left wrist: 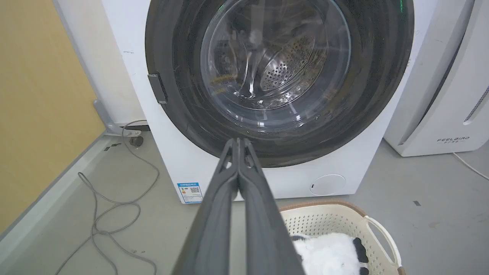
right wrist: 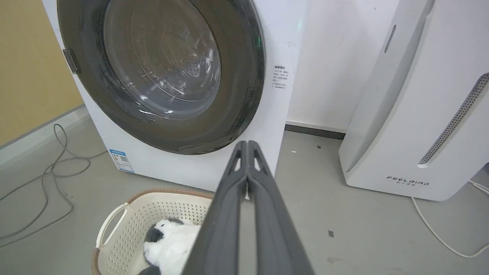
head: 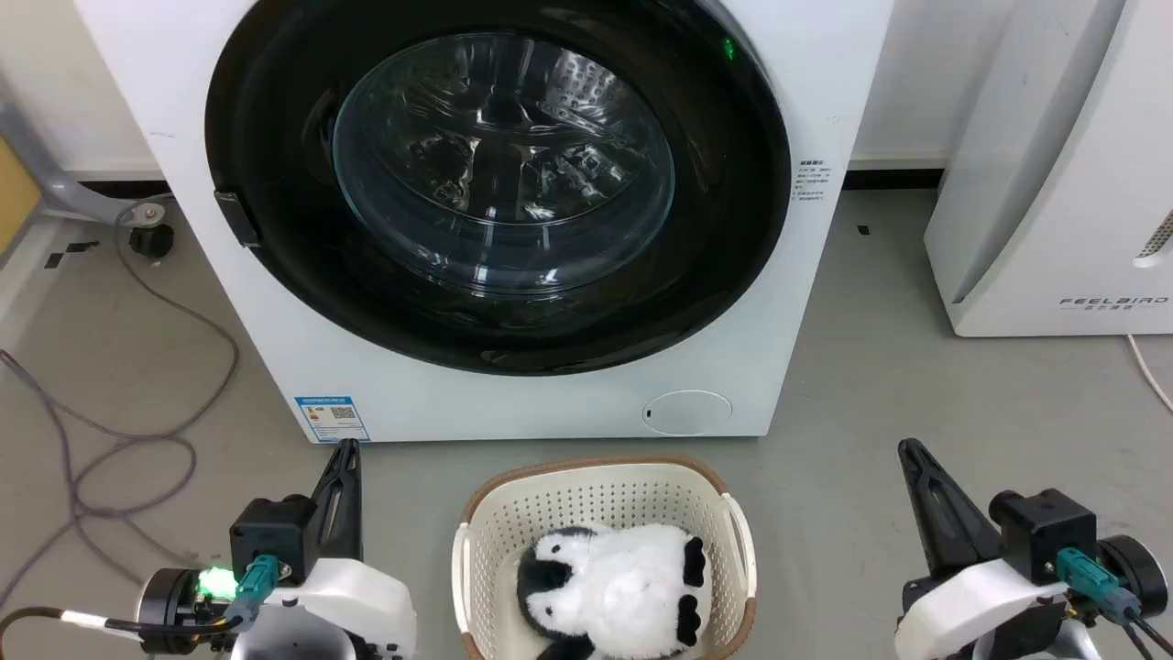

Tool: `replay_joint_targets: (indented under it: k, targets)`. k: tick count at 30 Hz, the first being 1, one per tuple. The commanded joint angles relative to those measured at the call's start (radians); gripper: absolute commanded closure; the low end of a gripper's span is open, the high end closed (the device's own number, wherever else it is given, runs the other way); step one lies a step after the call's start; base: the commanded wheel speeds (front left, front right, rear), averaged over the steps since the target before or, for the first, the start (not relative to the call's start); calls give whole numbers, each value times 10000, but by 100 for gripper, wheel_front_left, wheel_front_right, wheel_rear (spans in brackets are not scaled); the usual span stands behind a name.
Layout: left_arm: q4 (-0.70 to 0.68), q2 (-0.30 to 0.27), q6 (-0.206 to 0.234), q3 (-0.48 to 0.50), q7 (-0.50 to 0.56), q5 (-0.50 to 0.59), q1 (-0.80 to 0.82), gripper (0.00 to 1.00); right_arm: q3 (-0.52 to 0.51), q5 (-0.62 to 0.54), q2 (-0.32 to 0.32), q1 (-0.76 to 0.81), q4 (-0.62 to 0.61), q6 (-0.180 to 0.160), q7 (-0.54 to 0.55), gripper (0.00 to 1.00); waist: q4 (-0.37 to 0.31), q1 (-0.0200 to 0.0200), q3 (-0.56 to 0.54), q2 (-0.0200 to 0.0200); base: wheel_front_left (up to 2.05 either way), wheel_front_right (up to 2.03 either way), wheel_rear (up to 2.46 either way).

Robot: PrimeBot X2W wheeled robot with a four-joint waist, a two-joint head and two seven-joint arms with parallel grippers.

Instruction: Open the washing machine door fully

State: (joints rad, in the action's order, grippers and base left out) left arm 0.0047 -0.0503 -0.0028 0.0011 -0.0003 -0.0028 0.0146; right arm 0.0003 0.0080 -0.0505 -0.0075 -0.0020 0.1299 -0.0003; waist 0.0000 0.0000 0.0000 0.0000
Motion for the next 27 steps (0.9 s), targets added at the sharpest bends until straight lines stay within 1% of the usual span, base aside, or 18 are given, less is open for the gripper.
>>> replay_joint_targets:
  k: [1,27]
  targets:
    - [-47,1,28,-11,3,28,-146,100,-3,-80,3,75,20,8,3,100,0,0,0,0,0,0,0]
    - [-47,1,28,-11,3,28,-146,100,-3,-80,3,75,20,8,3,100,0,0,0,0,0,0,0]
